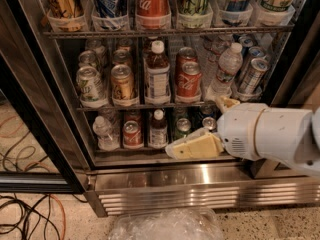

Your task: Pick 7up can from middle shelf of fridge

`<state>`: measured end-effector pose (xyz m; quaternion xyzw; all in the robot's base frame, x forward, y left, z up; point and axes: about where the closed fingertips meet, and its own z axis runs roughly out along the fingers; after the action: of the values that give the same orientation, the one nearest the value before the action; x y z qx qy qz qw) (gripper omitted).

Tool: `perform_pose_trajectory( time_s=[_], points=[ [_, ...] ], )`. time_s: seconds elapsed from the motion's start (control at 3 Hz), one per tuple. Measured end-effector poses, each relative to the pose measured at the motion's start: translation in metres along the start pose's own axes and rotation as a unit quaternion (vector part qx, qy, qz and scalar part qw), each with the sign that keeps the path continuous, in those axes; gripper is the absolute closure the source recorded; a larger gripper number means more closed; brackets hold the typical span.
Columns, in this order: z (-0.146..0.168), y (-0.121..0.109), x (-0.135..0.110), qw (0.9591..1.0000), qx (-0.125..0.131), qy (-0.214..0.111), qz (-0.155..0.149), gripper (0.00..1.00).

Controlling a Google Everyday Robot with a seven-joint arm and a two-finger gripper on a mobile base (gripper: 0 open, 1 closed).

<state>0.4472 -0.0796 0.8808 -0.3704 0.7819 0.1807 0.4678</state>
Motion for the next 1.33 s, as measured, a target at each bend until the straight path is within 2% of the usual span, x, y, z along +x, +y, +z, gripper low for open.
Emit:
perform_pose_trajectory(
  time_s=[0.33,0.67,1.0,1.33],
  points=[
    [0.020,-0.002,0.015,0.9981,0.038,-0.040,0.029,0.00],
    [0.022,-0.027,0.033,0.9887,0.105,-0.079,0.073,0.00],
    [0.010,-0.069,0.059,0.9731,0.178,-0.110,0.096,0.00],
    [0.002,-0.082,0.077,0.9657,0.207,-0.117,0.104,0.00]
  ],
)
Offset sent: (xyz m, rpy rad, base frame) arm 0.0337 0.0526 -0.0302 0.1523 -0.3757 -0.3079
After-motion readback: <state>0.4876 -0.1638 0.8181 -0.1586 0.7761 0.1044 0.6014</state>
